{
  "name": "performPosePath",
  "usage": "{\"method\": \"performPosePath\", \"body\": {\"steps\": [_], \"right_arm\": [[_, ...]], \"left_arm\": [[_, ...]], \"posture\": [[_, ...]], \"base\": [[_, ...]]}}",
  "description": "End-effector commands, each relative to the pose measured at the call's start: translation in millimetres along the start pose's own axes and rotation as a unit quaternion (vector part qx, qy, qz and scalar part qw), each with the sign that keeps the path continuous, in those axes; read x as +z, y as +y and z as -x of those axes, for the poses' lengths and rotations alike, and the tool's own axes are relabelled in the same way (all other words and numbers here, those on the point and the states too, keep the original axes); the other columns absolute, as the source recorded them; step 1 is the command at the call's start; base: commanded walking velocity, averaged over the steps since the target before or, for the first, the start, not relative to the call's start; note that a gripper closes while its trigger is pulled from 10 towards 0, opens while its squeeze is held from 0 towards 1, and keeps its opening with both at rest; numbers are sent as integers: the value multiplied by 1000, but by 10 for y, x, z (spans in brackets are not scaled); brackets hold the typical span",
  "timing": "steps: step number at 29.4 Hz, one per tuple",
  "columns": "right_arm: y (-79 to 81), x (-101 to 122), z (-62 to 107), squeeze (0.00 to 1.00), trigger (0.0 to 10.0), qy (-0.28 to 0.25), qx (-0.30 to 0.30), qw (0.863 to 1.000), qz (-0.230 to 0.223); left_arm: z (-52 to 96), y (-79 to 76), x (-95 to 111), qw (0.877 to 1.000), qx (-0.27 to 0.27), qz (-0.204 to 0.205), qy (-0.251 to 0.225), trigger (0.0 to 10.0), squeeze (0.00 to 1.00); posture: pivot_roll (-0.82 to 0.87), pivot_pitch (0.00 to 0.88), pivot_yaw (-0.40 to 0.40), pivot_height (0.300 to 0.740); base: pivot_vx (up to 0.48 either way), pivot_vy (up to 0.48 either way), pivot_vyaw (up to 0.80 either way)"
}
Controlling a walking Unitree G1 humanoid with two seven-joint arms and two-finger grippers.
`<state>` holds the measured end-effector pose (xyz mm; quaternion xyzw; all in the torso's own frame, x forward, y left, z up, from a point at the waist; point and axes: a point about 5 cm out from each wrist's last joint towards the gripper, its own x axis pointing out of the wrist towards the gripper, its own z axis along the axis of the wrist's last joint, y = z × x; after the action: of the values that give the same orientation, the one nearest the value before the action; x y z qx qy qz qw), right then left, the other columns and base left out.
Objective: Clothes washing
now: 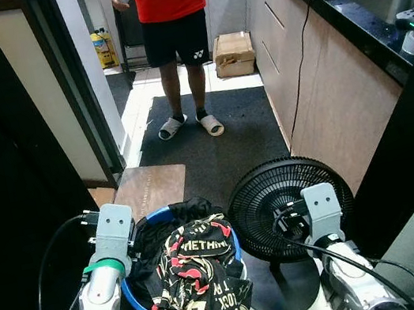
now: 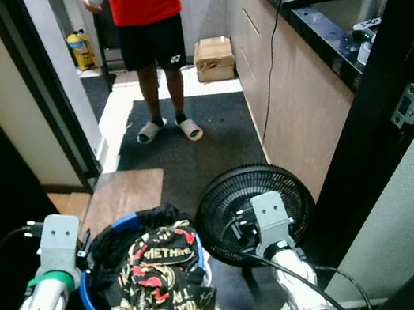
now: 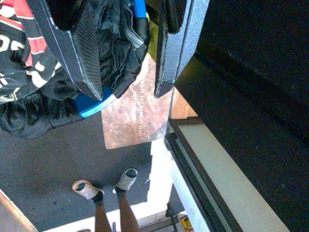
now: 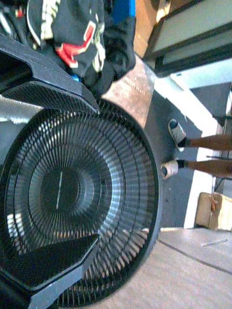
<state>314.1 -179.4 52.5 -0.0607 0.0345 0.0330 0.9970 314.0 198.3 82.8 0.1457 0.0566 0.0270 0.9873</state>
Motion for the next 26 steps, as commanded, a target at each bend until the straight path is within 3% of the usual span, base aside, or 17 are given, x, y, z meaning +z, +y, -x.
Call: {"method": "performPosePath", "body": {"steps": [1, 4, 11, 14, 19, 20, 22, 23, 25, 26], "right_arm": [[2, -49, 26, 0, 10000, 9, 1, 1000, -1], [-6, -45, 33, 0, 10000, 7, 4, 1000, 5], [77, -94, 81, 0, 10000, 6, 9, 1000, 3], [167, -150, 114, 0, 10000, 9, 12, 1000, -1], [154, -154, 113, 0, 10000, 8, 5, 1000, -8], [120, -112, 78, 0, 10000, 5, 4, 1000, -8], [97, -81, 54, 0, 10000, 2, 3, 1000, -8], [83, -41, 20, 0, 10000, 0, 6, 1000, -5], [75, -15, -1, 0, 10000, -2, 9, 1000, -3], [82, 18, -21, 0, 10000, -7, 16, 1000, 1]], "left_arm": [[2, -25, -43, 1000, -1, 2, 9, 10000, 0], [10, -10, -65, 1000, 0, 5, 10, 10000, 0], [117, 89, -230, 999, -17, -14, 33, 10000, 0], [177, 125, -299, 997, -44, -39, 47, 10000, 0], [166, 142, -229, 997, -45, -46, 39, 10000, 0], [109, 141, -139, 998, -33, -37, 31, 10000, 0], [69, 140, -77, 999, -25, -31, 25, 10000, 0], [17, 83, -4, 999, -25, -30, 6, 10000, 0], [-15, 40, 42, 999, -26, -30, -8, 10000, 0], [-26, 36, 21, 1000, -11, -8, -4, 10000, 0]], "posture": [[45, 0, 53, 740], [19, 0, 47, 740], [3, 0, 116, 740], [-14, 0, 218, 740], [39, 0, 214, 740], [98, 0, 167, 740], [98, 0, 167, 740], [72, 0, 107, 740], [72, 0, 107, 740], [67, 0, 91, 740]], "base": [[0, 0, 0], [0, 0, 0], [0, 0, 0], [0, 0, 0], [0, 0, 0], [0, 0, 0], [0, 0, 0], [0, 0, 0], [0, 0, 0], [0, 0, 0]]}}
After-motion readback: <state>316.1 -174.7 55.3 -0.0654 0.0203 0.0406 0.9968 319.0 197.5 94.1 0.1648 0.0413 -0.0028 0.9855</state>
